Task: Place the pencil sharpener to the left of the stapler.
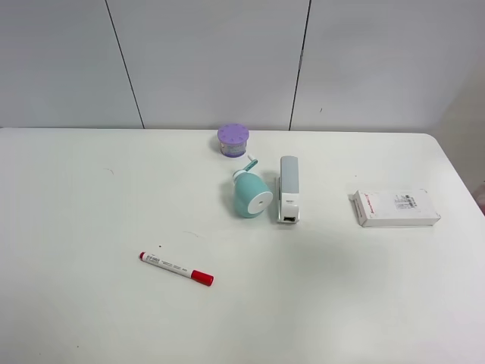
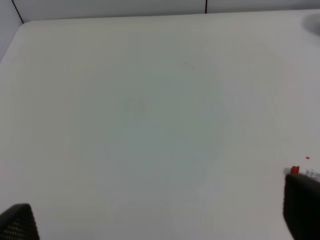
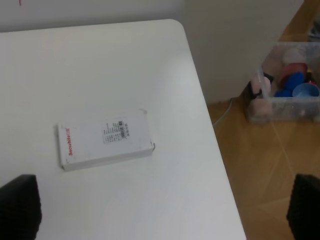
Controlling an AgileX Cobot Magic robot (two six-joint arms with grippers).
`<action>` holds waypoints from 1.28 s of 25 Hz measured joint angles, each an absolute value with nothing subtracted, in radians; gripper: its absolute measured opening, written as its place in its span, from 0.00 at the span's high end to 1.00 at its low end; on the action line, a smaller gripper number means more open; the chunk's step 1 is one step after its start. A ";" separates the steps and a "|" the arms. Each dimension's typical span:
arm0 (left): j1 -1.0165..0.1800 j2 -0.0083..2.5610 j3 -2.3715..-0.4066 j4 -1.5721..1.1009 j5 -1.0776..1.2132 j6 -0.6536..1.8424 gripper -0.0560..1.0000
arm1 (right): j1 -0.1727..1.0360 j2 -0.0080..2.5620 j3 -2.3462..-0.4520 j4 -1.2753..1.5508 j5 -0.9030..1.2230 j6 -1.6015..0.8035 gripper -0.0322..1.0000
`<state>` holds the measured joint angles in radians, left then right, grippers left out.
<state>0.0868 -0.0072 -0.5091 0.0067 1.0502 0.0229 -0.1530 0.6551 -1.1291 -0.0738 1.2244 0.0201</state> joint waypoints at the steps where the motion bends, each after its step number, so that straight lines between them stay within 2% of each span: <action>1: 0.087 -0.007 -0.509 0.007 1.050 0.023 0.01 | -0.153 0.617 -1.089 -0.064 1.224 0.014 0.01; 16: 0.087 -0.007 -0.509 0.007 1.050 0.023 0.01 | -0.126 0.110 -0.607 0.005 1.091 -0.024 0.01; 22: 0.087 -0.007 -0.509 0.007 1.050 0.023 0.01 | -0.126 0.023 -0.510 0.011 1.054 -0.032 0.01; 32: 0.087 -0.007 -0.509 0.007 1.050 0.023 0.01 | -0.119 -0.003 -0.494 0.018 1.057 -0.059 0.01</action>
<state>0.0868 -0.0072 -0.5091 0.0067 1.0502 0.0229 -0.1192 -0.0030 -0.4941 0.0177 1.0566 -0.0586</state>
